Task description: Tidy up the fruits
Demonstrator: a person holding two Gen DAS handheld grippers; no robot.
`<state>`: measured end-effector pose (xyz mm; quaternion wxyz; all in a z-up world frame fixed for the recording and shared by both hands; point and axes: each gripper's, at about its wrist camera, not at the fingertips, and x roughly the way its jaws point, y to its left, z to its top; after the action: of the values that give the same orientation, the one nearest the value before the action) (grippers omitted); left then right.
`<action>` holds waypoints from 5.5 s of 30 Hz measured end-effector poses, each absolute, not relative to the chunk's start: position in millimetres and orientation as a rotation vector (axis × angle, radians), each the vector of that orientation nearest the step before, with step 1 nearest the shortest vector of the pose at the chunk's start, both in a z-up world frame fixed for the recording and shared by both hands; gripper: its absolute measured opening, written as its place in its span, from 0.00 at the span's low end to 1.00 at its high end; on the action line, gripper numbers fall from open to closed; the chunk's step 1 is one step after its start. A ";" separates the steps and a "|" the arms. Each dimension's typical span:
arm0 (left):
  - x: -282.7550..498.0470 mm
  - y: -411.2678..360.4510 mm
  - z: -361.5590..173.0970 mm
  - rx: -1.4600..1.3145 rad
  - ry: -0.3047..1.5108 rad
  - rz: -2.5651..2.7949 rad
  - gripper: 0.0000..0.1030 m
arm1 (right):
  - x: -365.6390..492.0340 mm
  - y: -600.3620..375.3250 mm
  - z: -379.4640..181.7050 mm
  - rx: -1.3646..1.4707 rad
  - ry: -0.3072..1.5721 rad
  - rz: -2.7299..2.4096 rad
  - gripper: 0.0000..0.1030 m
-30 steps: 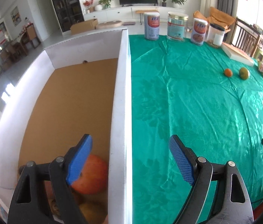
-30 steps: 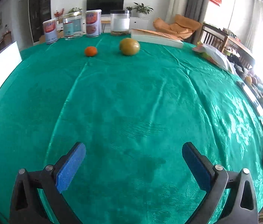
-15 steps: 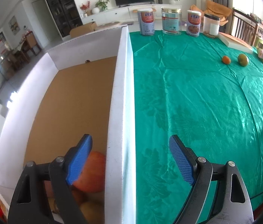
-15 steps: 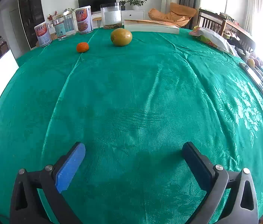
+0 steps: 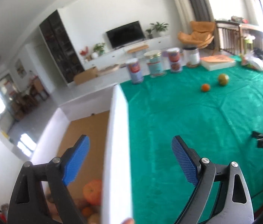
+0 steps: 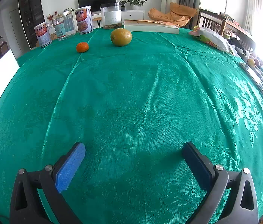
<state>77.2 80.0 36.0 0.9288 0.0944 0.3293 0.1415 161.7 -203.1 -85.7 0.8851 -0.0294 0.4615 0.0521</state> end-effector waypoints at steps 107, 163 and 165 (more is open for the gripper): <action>209.7 54.5 -115.3 -0.036 0.926 0.105 0.97 | 424.4 -148.5 -79.6 0.031 1.004 0.191 0.52; 196.2 53.2 -103.7 -0.029 0.922 -0.032 0.29 | 164.3 -202.7 -75.6 0.076 1.015 0.437 0.49; 184.3 61.1 -97.3 -0.132 0.934 -0.050 0.29 | 163.7 -202.3 -75.4 0.094 1.033 0.425 0.49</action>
<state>184.3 61.1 -97.3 0.8905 -0.0637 0.4498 -0.0241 163.7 -202.3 -75.4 0.8469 0.0447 0.4901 0.2013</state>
